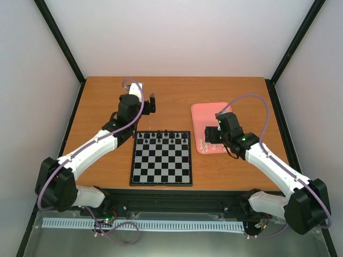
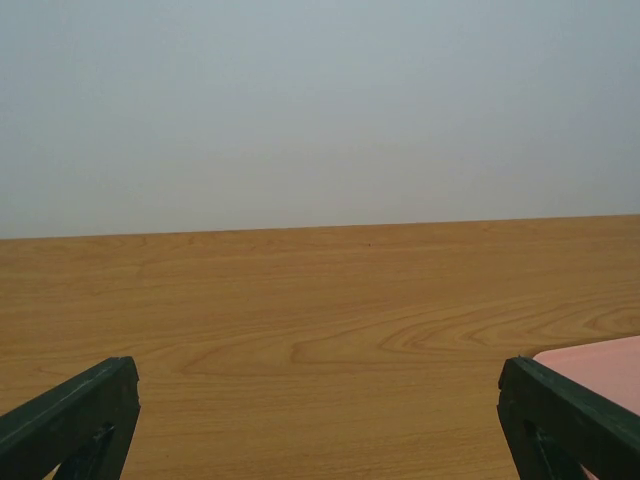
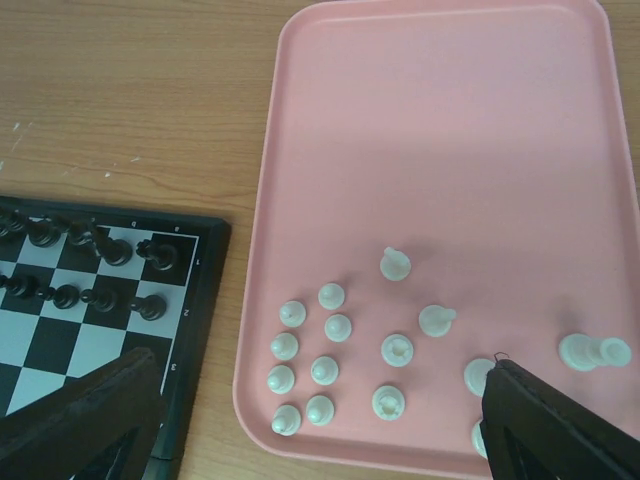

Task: Set up the chess pieces on the board
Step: Pick up the chess piece from the storage box.

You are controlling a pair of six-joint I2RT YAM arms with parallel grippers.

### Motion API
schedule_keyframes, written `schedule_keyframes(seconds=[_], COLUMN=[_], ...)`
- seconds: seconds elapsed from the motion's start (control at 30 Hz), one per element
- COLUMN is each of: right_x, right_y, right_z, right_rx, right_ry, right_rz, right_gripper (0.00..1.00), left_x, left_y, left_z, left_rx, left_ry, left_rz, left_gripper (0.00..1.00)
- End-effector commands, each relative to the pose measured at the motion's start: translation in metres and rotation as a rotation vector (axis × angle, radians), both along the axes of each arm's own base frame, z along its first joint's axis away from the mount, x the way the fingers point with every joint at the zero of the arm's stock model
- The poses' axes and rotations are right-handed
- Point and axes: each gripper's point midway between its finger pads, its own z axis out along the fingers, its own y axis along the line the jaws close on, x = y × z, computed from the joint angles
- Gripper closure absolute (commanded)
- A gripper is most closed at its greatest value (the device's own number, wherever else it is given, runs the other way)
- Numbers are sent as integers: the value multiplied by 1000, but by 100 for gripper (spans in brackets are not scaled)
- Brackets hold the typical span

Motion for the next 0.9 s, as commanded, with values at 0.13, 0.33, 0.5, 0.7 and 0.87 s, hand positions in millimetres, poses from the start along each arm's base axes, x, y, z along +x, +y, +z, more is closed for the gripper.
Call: schedule_keyframes(seconds=[0.13,0.33,0.5,0.7,0.87], right_x=[5,2,5,7,7], right_y=[-13,-16,-38,-63,-86], right_z=[-7,-13,-18,-22,-31], right_rx=[-34,-54,-164,-222,-166], right_ry=[-9,-5,1,23,48], right_rz=[-71,-62,-148,-247,-319], right_gripper=[0,0,0,0,4], left_x=[6,7,14,20,16], left_y=[7,4,0,2,7], left_z=[15,10,9,29,27], left_rx=[-12,-12,3,-23,-24], left_ry=[-35,-23,-13,-41,-44], left_rz=[36,26,23,15,13], left_gripper=[0,0,0,0,0])
